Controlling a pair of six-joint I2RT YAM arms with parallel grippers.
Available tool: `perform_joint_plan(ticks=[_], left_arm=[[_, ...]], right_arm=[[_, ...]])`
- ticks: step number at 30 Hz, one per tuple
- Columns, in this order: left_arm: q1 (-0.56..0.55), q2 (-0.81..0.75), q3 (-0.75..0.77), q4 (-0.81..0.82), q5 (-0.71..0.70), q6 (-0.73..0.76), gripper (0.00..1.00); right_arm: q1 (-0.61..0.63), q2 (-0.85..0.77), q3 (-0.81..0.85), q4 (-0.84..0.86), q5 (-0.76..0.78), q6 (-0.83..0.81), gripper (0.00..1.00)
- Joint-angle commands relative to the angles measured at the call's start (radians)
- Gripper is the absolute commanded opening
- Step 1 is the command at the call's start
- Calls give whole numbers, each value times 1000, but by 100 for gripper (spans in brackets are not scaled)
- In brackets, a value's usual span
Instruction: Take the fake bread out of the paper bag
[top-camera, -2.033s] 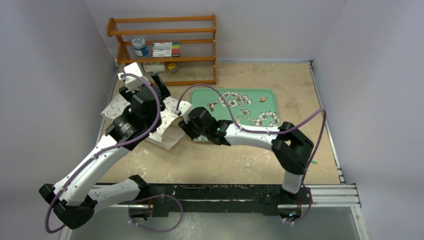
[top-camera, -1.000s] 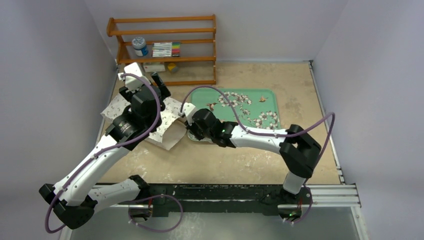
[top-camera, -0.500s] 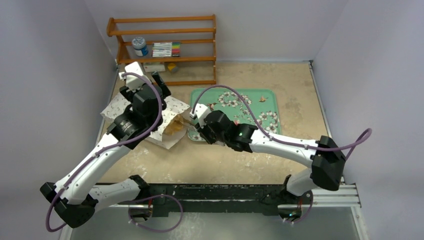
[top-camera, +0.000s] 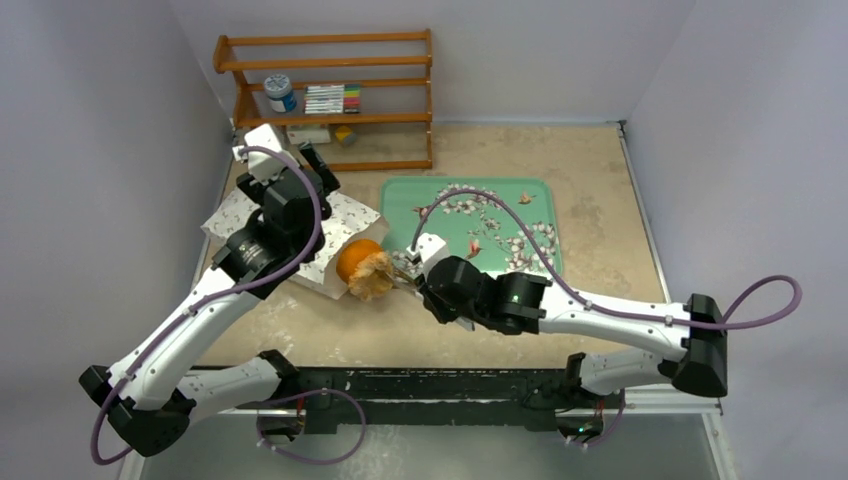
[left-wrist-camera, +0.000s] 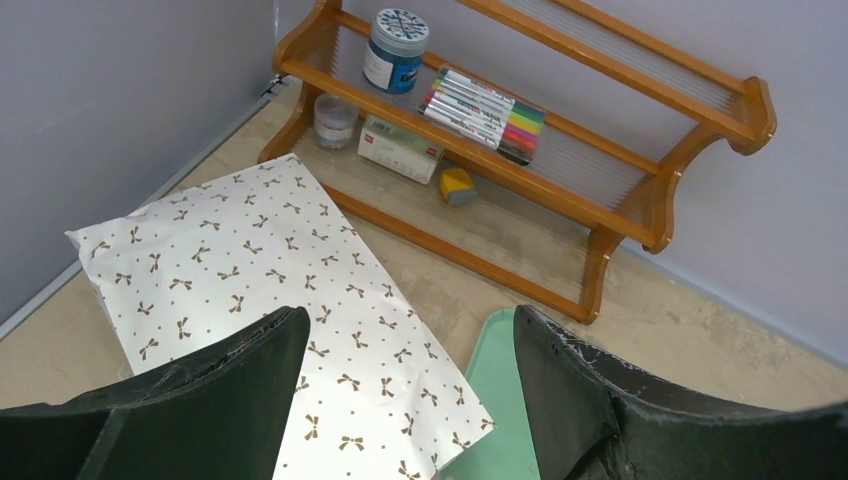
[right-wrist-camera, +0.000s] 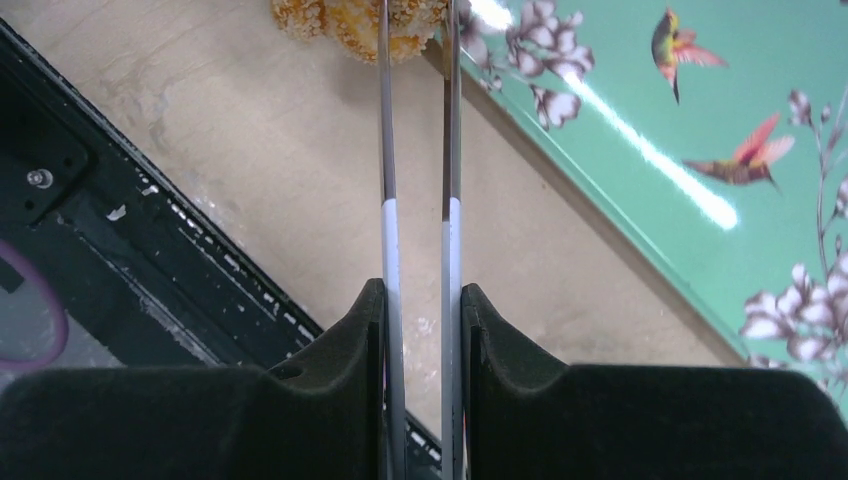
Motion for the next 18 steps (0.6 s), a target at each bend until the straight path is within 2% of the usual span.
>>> perform_joint_plan(ticks=[1,9,13,18], left_arm=[[6,-34,10,30,-40,-23,75],[6,-70,-22,29,-41,-35,75],[7,-89,-37,29,-32,-37,75],[7,-113,-55,27,-13,-43,75]], right_arm=[[39,-111,34,-113,139,193,0],[96,-108,121,-390,306,529,0],[102,-90,184,-602,413,794,0],[103,-113,223,-724,501,1098,0]])
